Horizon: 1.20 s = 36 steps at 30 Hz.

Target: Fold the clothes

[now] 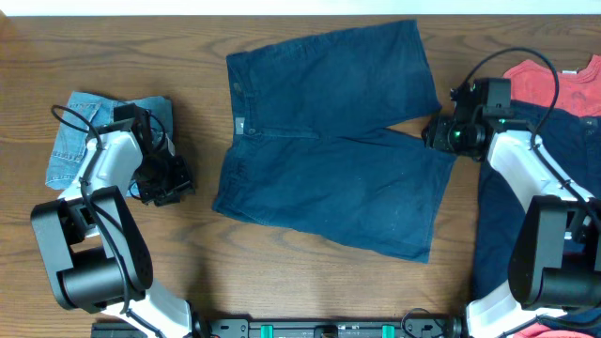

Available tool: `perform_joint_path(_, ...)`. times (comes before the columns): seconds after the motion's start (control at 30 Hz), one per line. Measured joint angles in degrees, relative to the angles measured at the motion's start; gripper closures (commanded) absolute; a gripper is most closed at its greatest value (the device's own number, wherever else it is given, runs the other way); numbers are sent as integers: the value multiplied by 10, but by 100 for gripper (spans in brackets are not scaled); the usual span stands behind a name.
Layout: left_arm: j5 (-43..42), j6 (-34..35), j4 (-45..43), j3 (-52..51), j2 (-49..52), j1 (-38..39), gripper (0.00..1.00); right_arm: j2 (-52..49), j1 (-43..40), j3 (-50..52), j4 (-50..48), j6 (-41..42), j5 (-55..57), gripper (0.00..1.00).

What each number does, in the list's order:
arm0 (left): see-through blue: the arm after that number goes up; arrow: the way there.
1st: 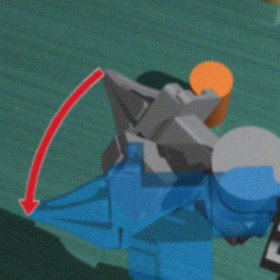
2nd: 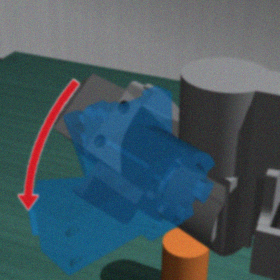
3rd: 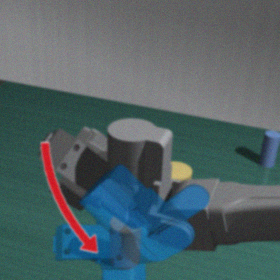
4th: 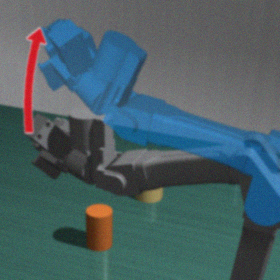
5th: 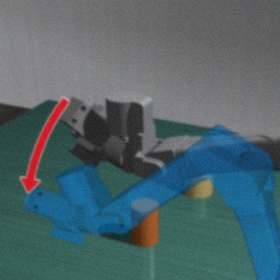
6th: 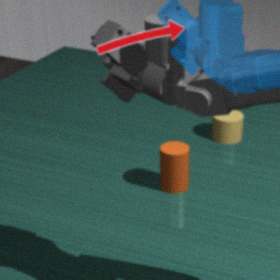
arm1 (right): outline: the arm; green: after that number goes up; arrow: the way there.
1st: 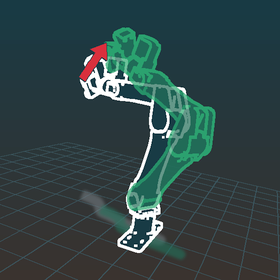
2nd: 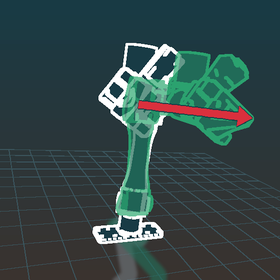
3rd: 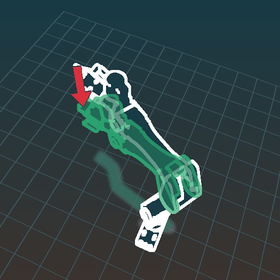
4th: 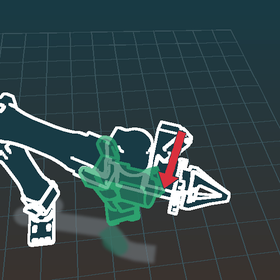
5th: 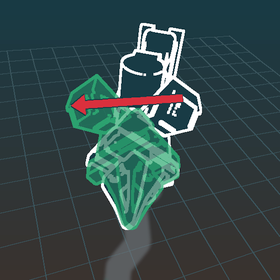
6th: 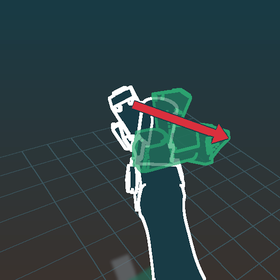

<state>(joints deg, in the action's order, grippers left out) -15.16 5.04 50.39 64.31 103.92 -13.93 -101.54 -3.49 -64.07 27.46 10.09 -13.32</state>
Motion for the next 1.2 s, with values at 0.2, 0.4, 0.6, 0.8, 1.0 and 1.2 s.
perform_joint_path(0.2, -83, -30, 16, 0, 0, 0, 60, 0, -9, -66, 166, -16, -54, 41)
perform_joint_path(0.4, -152, -62, 49, 0, -25, 0, 57, 30, -9, -83, 264, -40, -120, 37)
perform_joint_path(0.6, -136, -86, 95, -1, -78, 5, 52, 132, -9, -84, 311, -50, -139, 33)
perform_joint_path(0.8, -112, -67, 35, -58, -84, 30, 49, 185, -9, -90, 333, -45, -143, 28)
perform_joint_path(1.0, -102, -23, -52, -123, -84, 71, 43, 183, -9, -82, 350, -15, -143, 24)
perform_joint_path(1.2, -70, 28, -103, -144, -84, 85, 91, 183, -9, -5, 349, 46, -130, 26)
